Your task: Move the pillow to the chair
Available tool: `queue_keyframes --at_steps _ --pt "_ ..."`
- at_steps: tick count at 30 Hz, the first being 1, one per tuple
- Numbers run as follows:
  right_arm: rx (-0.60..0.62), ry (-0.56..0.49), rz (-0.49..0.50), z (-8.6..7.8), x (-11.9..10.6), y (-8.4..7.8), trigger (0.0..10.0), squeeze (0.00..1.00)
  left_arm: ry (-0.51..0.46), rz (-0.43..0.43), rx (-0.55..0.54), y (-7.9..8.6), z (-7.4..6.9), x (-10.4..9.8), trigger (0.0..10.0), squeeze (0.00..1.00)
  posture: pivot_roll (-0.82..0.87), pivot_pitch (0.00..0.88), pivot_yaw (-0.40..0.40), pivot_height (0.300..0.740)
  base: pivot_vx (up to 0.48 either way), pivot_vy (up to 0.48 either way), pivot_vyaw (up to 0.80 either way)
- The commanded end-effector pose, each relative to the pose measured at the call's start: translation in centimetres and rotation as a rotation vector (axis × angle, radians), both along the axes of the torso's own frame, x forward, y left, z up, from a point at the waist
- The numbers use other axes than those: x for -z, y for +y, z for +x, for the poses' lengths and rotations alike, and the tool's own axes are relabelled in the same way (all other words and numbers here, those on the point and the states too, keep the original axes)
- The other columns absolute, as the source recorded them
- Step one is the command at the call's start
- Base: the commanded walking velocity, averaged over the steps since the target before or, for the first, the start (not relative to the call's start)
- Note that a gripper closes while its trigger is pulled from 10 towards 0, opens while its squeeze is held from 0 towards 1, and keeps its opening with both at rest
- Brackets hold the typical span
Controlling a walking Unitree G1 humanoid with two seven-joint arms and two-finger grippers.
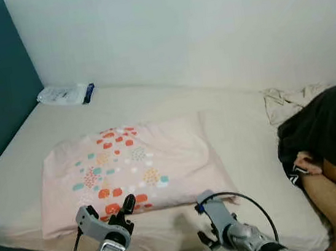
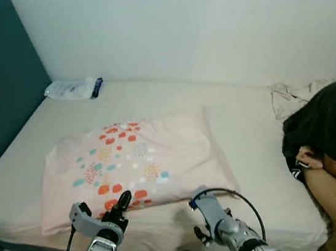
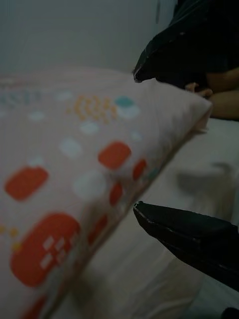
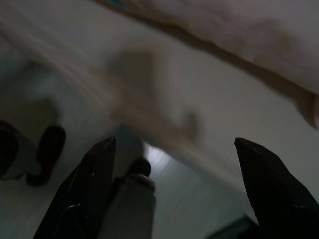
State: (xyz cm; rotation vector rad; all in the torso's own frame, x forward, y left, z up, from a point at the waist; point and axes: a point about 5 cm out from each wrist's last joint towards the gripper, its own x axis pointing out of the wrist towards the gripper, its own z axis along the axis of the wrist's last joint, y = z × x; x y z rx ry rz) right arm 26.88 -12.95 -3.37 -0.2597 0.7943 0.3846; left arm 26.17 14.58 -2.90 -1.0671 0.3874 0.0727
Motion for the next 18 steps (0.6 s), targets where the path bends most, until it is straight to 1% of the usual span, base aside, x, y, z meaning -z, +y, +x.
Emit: queue_keyframes --at_steps 1,3,4,6,8,11,13,15,16,17,18 --pt "0.016 -0.017 0.016 0.2 -0.2 0.3 10.0 0.00 0.023 -0.018 0.009 -0.3 -0.3 0.3 10.0 0.00 -0.02 0.045 -0.059 0.614 0.000 0.000 0.00" --pt "0.015 -0.025 0.024 0.5 -0.4 0.5 10.0 0.00 0.025 -0.021 0.010 -0.4 -0.3 0.3 10.0 0.00 -0.02 0.045 -0.062 0.609 0.000 0.000 0.00" --pt "0.010 -0.036 0.042 0.8 -0.7 0.9 10.0 0.00 0.024 -0.027 0.012 -0.5 -0.3 0.3 10.0 0.00 -0.02 0.048 -0.063 0.599 0.000 0.000 0.00" --pt "0.004 -0.042 0.054 0.9 -0.9 1.1 10.0 0.00 0.022 -0.031 0.013 -0.5 -0.3 0.3 10.0 0.00 -0.02 0.048 -0.063 0.589 0.000 0.000 0.00" --pt "-0.020 -0.039 0.060 0.8 -0.8 1.6 10.0 0.00 0.012 -0.038 0.011 -0.7 -0.2 0.2 10.0 0.00 -0.03 0.051 -0.067 0.574 0.000 0.000 0.00" --pt "-0.050 -0.032 0.056 0.5 -0.6 2.0 10.0 0.00 -0.001 -0.049 0.006 -0.9 0.1 0.0 10.0 0.00 -0.03 0.056 -0.068 0.564 0.000 0.000 0.00" --pt "-0.094 -0.018 0.051 -0.1 -0.2 2.4 10.0 0.00 -0.024 -0.065 -0.005 -1.2 0.5 -0.4 10.0 0.00 -0.03 0.061 -0.068 0.555 0.000 0.000 0.00" --pt "-0.134 0.004 0.066 -0.8 0.2 2.8 10.0 0.00 -0.062 -0.091 -0.015 -1.4 1.0 -1.0 10.0 0.00 -0.03 0.064 -0.066 0.546 0.000 0.000 0.00" --pt "-0.151 0.020 0.090 -1.2 0.4 3.1 10.0 0.00 -0.087 -0.101 -0.015 -1.6 1.4 -1.4 10.0 0.00 -0.04 0.068 -0.065 0.541 0.000 0.000 0.00" --pt "-0.196 0.047 0.125 -1.9 0.8 3.6 10.0 0.00 -0.142 -0.131 -0.008 -1.8 2.1 -2.2 10.0 0.00 -0.04 0.074 -0.063 0.531 0.000 0.000 0.00" --pt "-0.231 0.060 0.136 -2.3 1.0 4.0 10.0 0.00 -0.174 -0.144 0.001 -2.0 2.5 -2.7 10.0 0.00 -0.04 0.075 -0.062 0.526 0.000 0.000 0.00"
